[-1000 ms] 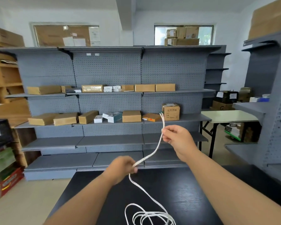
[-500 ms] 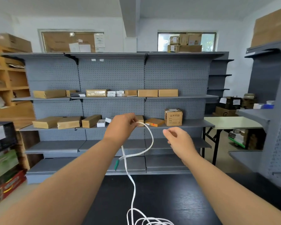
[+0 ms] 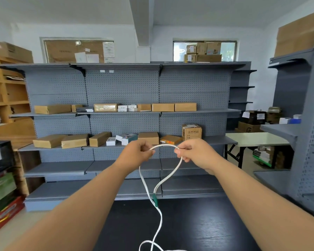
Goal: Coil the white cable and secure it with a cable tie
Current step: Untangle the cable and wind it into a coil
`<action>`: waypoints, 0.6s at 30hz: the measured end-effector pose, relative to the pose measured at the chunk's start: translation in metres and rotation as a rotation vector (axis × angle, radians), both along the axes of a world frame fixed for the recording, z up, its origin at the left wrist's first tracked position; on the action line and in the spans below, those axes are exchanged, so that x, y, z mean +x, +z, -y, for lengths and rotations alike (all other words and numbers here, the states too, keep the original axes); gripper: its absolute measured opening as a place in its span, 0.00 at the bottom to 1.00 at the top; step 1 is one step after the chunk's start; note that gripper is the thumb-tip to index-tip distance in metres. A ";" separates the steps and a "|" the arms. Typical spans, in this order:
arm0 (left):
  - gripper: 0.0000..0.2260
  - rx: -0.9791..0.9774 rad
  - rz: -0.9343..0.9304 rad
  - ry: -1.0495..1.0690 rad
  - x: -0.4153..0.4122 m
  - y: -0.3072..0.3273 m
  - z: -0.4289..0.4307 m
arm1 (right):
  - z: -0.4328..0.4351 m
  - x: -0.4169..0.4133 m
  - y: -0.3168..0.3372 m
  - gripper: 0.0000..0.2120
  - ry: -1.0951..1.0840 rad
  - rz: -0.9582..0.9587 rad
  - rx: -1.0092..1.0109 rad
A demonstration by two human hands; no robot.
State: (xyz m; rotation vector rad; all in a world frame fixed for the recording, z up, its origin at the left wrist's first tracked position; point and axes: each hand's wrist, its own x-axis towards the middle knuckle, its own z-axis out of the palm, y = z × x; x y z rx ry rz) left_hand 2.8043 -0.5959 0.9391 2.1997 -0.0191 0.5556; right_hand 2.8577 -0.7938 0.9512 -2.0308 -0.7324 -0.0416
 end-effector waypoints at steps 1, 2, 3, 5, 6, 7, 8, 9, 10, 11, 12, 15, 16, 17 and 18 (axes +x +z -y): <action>0.04 -0.049 -0.041 -0.025 -0.001 -0.006 -0.003 | 0.000 0.002 0.002 0.05 0.002 -0.009 0.016; 0.06 -0.084 -0.085 -0.037 -0.002 -0.013 -0.006 | 0.001 0.004 0.002 0.05 -0.001 -0.023 0.038; 0.07 -0.126 -0.129 -0.046 -0.002 -0.020 -0.010 | 0.001 0.005 0.003 0.05 -0.004 -0.042 0.066; 0.08 -0.249 -0.215 -0.074 -0.002 -0.034 -0.017 | 0.004 0.010 0.001 0.05 -0.010 -0.078 0.116; 0.05 -0.317 -0.254 -0.089 -0.002 -0.039 -0.018 | 0.005 0.012 0.000 0.05 -0.016 -0.093 0.130; 0.02 -0.376 -0.283 -0.103 -0.003 -0.044 -0.019 | 0.006 0.014 -0.001 0.06 -0.025 -0.109 0.139; 0.05 -0.407 -0.303 -0.112 -0.004 -0.048 -0.020 | 0.006 0.016 -0.003 0.06 -0.035 -0.128 0.149; 0.09 -0.406 -0.321 -0.123 -0.004 -0.053 -0.022 | 0.007 0.018 -0.005 0.06 -0.044 -0.149 0.166; 0.11 -0.369 -0.335 -0.142 -0.005 -0.056 -0.023 | 0.006 0.019 -0.007 0.05 -0.050 -0.174 0.192; 0.15 -0.320 -0.350 -0.169 -0.005 -0.060 -0.024 | 0.006 0.020 -0.009 0.04 -0.056 -0.196 0.219; 0.18 -0.277 -0.371 -0.200 -0.006 -0.062 -0.023 | 0.006 0.022 -0.011 0.04 -0.063 -0.214 0.242; 0.22 -0.164 -0.417 -0.242 -0.005 -0.068 -0.019 | 0.005 0.025 -0.018 0.05 -0.079 -0.246 0.277; 0.24 -0.109 -0.422 -0.228 -0.004 -0.070 -0.017 | 0.005 0.025 -0.019 0.05 -0.081 -0.257 0.293; 0.25 -0.054 -0.430 -0.206 -0.003 -0.072 -0.016 | 0.004 0.025 -0.021 0.05 -0.081 -0.268 0.313; 0.25 -0.015 -0.435 -0.181 -0.003 -0.074 -0.015 | 0.004 0.026 -0.021 0.05 -0.078 -0.279 0.337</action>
